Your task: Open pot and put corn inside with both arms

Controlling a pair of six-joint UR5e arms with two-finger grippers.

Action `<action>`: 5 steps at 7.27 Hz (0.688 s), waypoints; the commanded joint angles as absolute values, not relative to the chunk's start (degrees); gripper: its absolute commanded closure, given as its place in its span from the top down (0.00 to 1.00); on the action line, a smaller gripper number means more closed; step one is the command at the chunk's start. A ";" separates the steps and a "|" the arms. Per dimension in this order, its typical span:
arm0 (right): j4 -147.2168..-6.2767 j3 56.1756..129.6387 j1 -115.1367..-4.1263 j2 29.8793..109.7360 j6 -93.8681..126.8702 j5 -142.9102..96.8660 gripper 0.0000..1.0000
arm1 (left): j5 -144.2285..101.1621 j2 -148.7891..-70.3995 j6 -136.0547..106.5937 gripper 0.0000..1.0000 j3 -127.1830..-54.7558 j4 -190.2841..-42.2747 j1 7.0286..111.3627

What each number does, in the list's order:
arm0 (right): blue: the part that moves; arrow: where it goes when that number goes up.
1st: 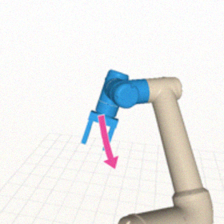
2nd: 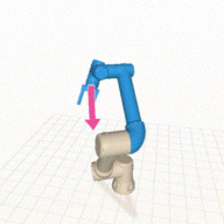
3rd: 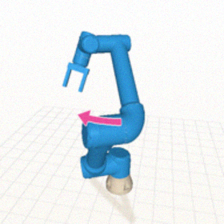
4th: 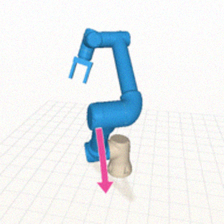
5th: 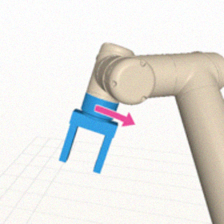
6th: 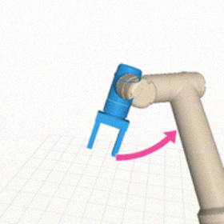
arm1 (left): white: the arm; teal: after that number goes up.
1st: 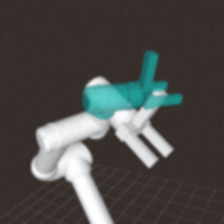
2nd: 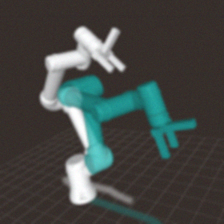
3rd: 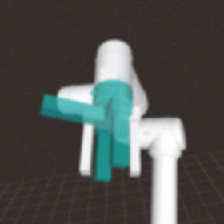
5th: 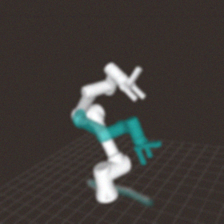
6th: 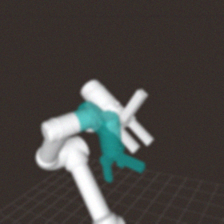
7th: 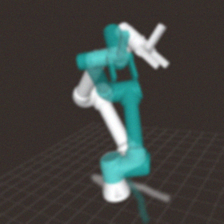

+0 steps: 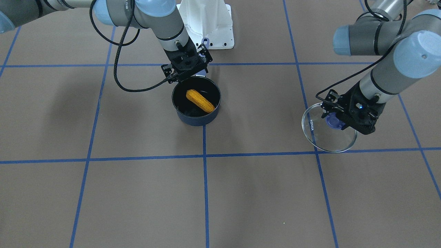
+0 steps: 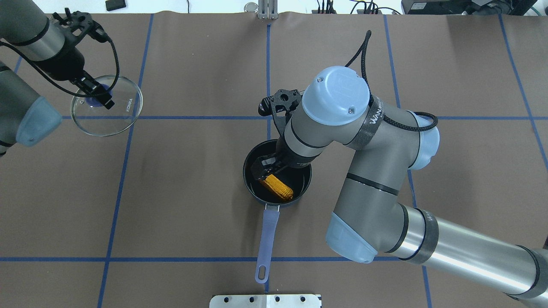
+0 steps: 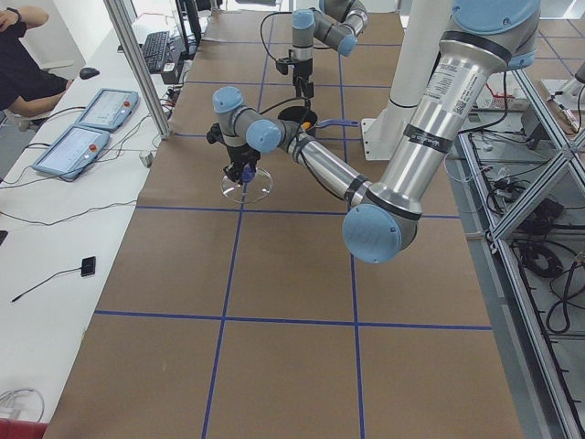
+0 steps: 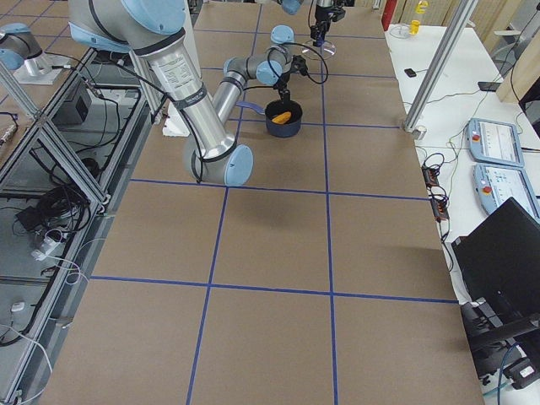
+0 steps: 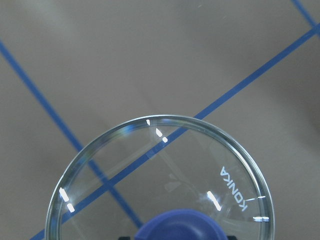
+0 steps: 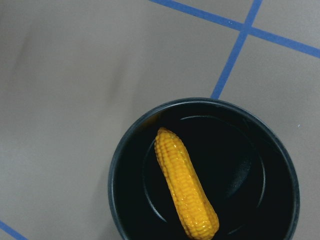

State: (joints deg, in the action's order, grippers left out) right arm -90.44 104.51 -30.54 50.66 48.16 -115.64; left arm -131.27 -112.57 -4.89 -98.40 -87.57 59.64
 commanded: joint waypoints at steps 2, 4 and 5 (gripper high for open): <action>-90.35 106.77 -34.96 50.89 48.08 -115.84 1.00 | -132.00 -108.02 -0.99 0.54 -92.94 -90.41 59.59; -90.35 107.14 -35.51 51.15 48.08 -115.84 1.00 | -136.84 -106.61 1.14 0.55 -88.69 -95.79 59.59; -90.35 107.14 -35.51 51.15 48.08 -115.84 1.00 | -136.85 -106.52 0.97 0.56 -88.33 -95.89 59.50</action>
